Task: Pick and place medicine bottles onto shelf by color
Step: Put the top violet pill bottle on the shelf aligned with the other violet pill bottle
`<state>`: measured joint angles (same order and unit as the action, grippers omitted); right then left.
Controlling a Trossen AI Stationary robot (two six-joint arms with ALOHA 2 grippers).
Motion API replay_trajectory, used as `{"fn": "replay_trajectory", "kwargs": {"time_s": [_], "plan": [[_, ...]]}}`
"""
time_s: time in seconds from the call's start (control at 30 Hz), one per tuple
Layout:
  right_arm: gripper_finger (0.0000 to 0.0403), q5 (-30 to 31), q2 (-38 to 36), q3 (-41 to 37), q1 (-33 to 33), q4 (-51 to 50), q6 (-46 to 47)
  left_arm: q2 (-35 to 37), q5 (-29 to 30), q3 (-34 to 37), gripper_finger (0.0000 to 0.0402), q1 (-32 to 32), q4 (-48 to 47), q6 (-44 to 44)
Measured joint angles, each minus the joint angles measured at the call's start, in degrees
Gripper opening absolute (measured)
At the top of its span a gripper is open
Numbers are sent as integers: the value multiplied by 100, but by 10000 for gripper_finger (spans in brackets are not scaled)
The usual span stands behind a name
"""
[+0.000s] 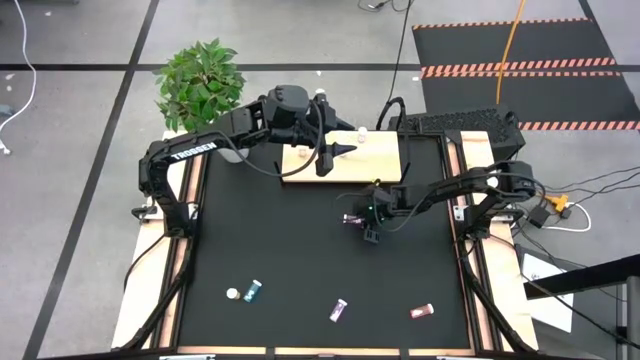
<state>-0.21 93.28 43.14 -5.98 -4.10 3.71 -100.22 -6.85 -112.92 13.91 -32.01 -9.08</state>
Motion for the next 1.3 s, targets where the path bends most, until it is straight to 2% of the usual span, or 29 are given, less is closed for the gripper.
{"fn": "replay_trajectory", "kwargs": {"time_s": [0.27, 0.43, 0.6, 0.73, 0.87, 0.97, 1.1, 1.23, 1.3], "plan": [[80, -140, -140, -3, -40, -50, 526, 0, 0, 0, 237, 0, 2, -7], [89, -131, -750, -9, -154, 51, 775, 16, 228, 0, 237, -2, -1, -22], [113, -144, -1869, -243, -263, 817, 1058, 124, 430, -4, 237, 0, -11, -54], [101, 44, -2913, -576, -360, 1880, 968, 151, -43, -7, 237, 0, -67, -337], [95, 569, -3628, -918, -367, 2877, 223, 98, -484, -7, 237, -4, -117, -20], [101, 793, -3842, -1055, -366, 3210, -122, 17, -537, -7, 237, 0, -112, 253], [104, 780, -3793, -1058, -374, 3377, -159, -195, -533, -7, 237, -61, -56, 441], [100, 771, -3612, -1058, -374, 3685, -160, -552, -508, -11, 237, -230, -44, 281], [99, 771, -3566, -1076, -374, 3663, -147, -661, -298, -7, 237, -319, -45, 125]]}}
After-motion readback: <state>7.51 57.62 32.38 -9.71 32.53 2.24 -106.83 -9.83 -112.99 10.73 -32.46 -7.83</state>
